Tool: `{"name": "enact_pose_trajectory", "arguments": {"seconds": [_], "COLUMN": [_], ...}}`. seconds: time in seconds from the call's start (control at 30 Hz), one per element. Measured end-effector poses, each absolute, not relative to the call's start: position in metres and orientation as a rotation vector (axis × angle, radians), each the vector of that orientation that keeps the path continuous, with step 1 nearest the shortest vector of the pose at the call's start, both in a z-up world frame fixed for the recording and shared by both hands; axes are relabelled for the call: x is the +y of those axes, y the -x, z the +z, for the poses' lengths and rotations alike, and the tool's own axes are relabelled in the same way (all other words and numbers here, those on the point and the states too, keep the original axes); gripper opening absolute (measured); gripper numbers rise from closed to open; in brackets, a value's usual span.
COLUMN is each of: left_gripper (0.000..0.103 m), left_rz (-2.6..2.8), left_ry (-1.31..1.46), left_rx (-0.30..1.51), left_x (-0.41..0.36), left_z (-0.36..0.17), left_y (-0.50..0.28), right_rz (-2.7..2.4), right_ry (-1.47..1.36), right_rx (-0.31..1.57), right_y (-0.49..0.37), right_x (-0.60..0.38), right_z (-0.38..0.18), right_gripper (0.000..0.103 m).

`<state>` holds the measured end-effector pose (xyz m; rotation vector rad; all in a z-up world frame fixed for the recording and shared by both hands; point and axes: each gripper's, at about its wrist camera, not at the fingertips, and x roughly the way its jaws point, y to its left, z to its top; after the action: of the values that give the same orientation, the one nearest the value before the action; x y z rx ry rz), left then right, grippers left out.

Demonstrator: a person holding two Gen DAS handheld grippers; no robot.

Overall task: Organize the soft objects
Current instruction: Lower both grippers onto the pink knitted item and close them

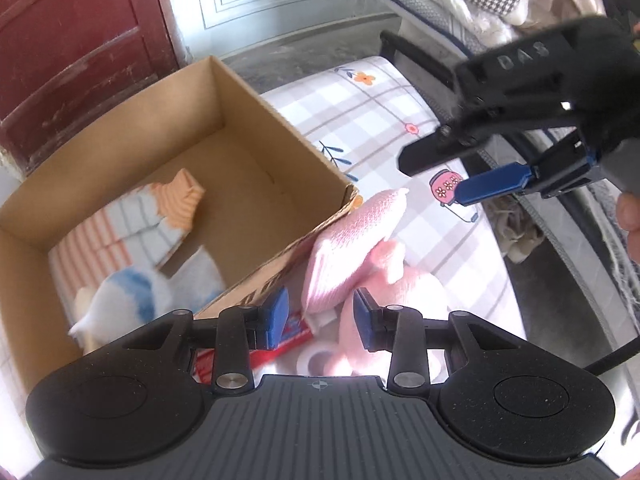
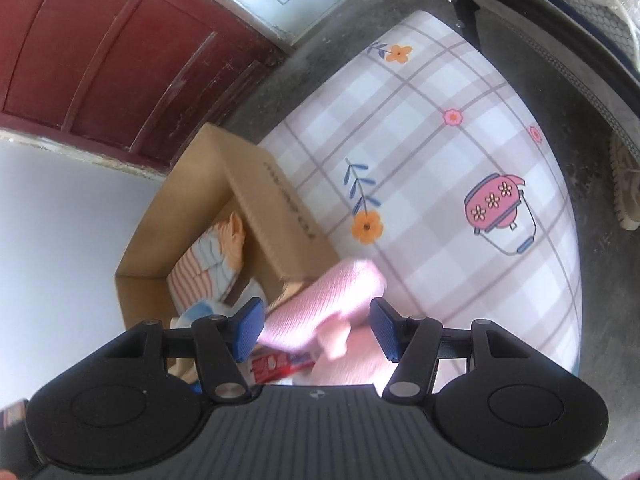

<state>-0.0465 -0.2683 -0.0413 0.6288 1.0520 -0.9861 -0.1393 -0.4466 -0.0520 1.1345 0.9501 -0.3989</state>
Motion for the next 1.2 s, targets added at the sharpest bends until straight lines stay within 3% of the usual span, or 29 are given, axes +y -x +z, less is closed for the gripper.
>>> {"name": "enact_pose_trajectory", "arguments": {"seconds": [0.37,0.5,0.53,0.6,0.9,1.2], "left_gripper": [0.032,0.023,0.022,0.021,0.021,0.021], "left_rz": [-0.955,-0.963,-0.964,-0.970,-1.039,-1.124], "left_ry": [-0.640,-0.640,-0.641,-0.641,-0.591,-0.473], "left_rx": [1.066,1.085,1.083,1.078,1.018,0.899], "left_x": [-0.288,-0.290,-0.290,-0.290,-0.286,-0.267], "left_z": [-0.065,-0.070,-0.071,-0.070,-0.035,0.043], "left_y": [0.041,0.041,0.041,0.043,0.056,0.067], "right_rz": [-0.438,-0.419,-0.412,-0.394,-0.415,-0.466], "right_ry": [-1.339,-1.401,-1.416,-1.428,-1.344,-1.213], "right_rx": [0.917,0.919,0.909,0.884,0.834,0.721], "right_y": [0.133,0.128,0.128,0.129,0.143,0.176], "right_x": [-0.479,-0.475,-0.474,-0.472,-0.469,-0.459], "right_z": [-0.129,-0.151,-0.155,-0.157,-0.115,-0.010], "right_gripper": [0.059,0.046,0.037,0.036,0.034,0.034]}}
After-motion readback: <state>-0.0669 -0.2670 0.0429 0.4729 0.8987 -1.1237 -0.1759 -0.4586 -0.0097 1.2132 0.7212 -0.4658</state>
